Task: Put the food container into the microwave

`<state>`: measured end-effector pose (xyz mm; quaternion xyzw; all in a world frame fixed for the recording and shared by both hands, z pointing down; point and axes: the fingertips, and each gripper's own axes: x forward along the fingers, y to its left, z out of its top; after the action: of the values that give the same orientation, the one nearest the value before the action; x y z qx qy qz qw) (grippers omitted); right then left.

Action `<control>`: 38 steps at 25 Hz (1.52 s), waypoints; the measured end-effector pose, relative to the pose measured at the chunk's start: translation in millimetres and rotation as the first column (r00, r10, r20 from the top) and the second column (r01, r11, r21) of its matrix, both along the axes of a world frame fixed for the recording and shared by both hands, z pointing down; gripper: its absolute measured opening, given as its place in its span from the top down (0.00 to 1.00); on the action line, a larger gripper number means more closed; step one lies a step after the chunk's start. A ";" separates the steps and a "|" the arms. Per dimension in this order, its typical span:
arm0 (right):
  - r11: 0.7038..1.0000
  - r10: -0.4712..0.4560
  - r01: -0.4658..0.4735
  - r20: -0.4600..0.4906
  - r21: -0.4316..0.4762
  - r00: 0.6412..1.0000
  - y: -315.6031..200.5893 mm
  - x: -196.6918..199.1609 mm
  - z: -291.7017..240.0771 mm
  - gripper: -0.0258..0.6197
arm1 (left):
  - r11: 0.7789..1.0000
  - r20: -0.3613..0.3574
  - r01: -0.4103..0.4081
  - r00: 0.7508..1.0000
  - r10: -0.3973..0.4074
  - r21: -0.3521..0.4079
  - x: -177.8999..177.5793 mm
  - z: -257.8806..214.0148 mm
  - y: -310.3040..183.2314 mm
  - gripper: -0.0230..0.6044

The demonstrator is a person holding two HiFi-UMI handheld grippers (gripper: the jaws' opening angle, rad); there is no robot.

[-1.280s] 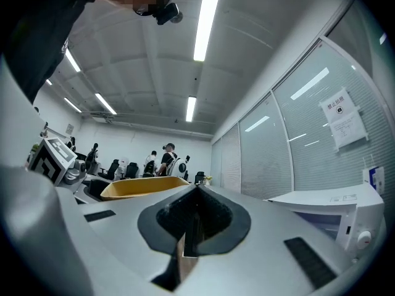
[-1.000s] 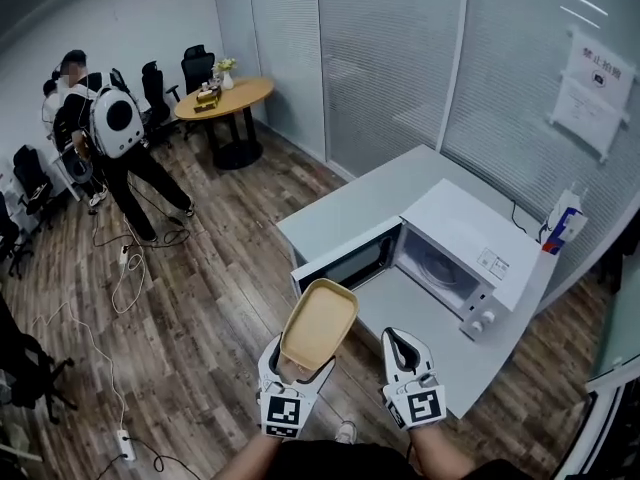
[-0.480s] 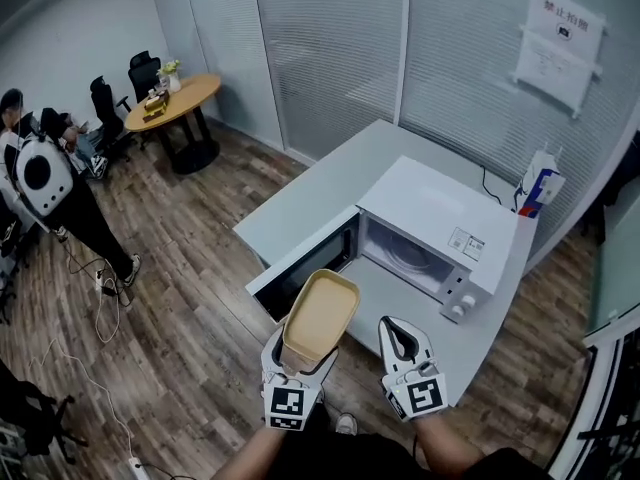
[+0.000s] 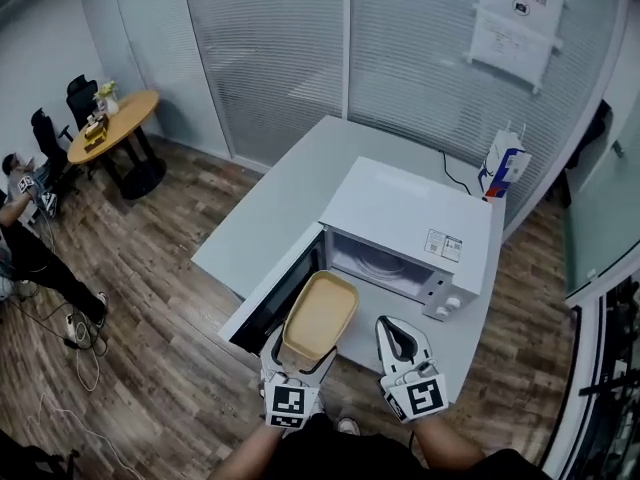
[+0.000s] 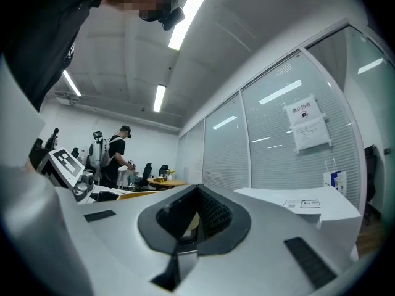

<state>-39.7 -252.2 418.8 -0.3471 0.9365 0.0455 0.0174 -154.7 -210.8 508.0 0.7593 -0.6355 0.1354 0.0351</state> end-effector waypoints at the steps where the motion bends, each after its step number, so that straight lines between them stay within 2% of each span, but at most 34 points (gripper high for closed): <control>1: 1.000 0.015 -0.015 -0.001 -0.001 1.000 -4.8 -1.9 0.6 0.95 | 1.000 -0.002 -0.016 1.000 0.016 -0.001 -1.4 1.9 -6.0 0.22; 6: 0.994 0.105 -0.106 -0.023 -0.021 0.994 -22.9 -3.2 14.3 0.95 | 0.995 -0.018 -0.099 0.995 0.098 -0.016 -2.1 16.1 -29.2 0.22; 14: 0.970 0.234 -0.237 -0.059 -0.054 0.970 -34.7 16.9 36.0 0.95 | 0.979 -0.033 -0.201 0.979 0.200 -0.035 13.9 35.3 -56.3 0.22; 21: 0.959 0.264 -0.270 -0.075 -0.091 0.962 -61.3 33.9 59.9 0.95 | 0.966 -0.039 -0.253 0.967 0.251 -0.060 41.0 56.0 -88.9 0.22; 28: 0.953 0.249 -0.260 -0.084 -0.156 0.965 -77.3 31.9 88.2 0.95 | 0.970 -0.044 -0.217 0.976 0.213 -0.110 49.9 86.5 -114.7 0.22; 38: 0.923 0.288 -0.301 -0.086 -0.240 0.954 -113.9 48.1 139.0 0.95 | 0.972 -0.057 -0.215 0.976 0.210 -0.094 67.2 108.2 -175.1 0.22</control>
<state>8.4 -366.2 557.7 -0.4820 0.8721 -0.0625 -0.0567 -87.5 -386.0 616.2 0.8233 -0.5419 0.1521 0.0730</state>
